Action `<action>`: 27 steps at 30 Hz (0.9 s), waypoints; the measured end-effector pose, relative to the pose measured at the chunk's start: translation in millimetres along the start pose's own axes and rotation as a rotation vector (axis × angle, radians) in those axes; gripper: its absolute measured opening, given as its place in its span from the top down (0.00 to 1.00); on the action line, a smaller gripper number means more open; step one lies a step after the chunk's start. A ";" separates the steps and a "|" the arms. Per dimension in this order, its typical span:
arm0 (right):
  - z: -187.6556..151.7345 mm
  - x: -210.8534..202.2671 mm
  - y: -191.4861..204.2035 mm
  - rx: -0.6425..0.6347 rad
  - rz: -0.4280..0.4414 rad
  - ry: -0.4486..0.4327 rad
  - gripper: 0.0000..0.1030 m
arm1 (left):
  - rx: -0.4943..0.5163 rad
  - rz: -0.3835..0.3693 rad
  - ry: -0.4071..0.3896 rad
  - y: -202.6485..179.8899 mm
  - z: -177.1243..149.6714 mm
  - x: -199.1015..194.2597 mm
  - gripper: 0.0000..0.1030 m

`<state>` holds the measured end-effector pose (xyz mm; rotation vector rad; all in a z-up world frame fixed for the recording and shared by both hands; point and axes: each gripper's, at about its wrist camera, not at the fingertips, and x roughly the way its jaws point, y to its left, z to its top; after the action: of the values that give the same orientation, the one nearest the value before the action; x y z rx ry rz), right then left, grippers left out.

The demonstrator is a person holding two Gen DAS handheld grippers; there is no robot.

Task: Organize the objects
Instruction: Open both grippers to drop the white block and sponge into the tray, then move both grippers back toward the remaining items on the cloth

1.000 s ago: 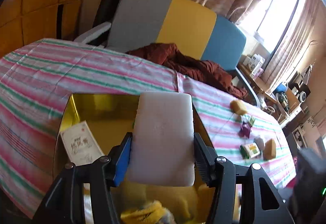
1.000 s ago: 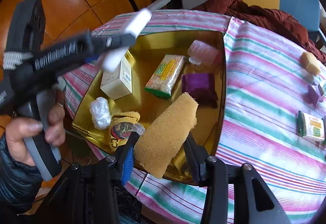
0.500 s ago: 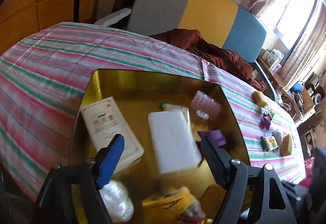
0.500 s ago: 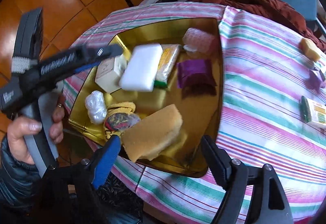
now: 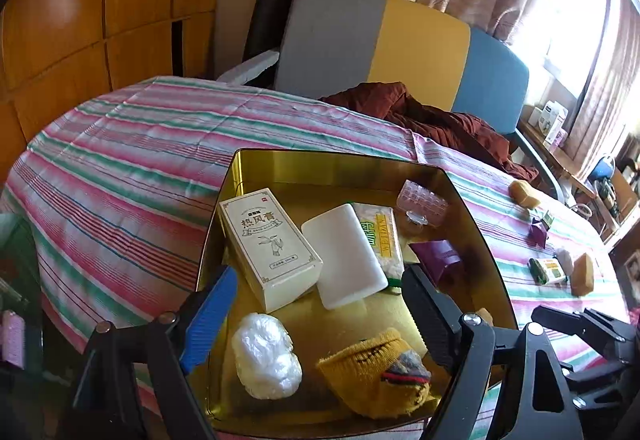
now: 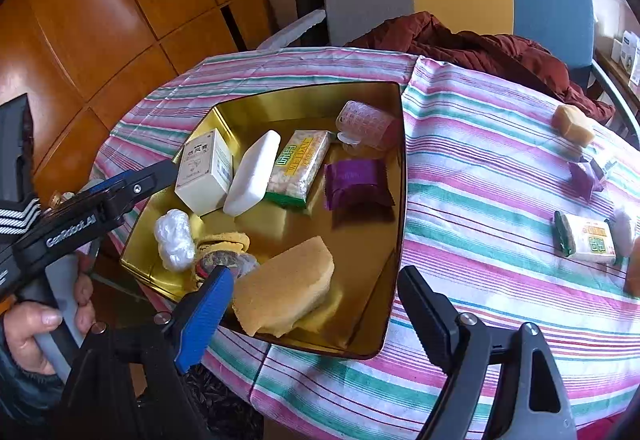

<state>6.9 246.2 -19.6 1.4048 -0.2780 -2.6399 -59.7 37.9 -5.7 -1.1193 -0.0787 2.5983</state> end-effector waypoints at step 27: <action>-3.6 -11.0 -33.5 0.086 -0.118 -0.092 0.16 | 0.176 0.060 -0.038 -41.8 -17.3 -13.2 0.15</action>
<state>14.8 280.8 -20.3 1.3669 -0.3327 -2.8251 -27.8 72.3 -1.3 -1.0245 0.1736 2.6193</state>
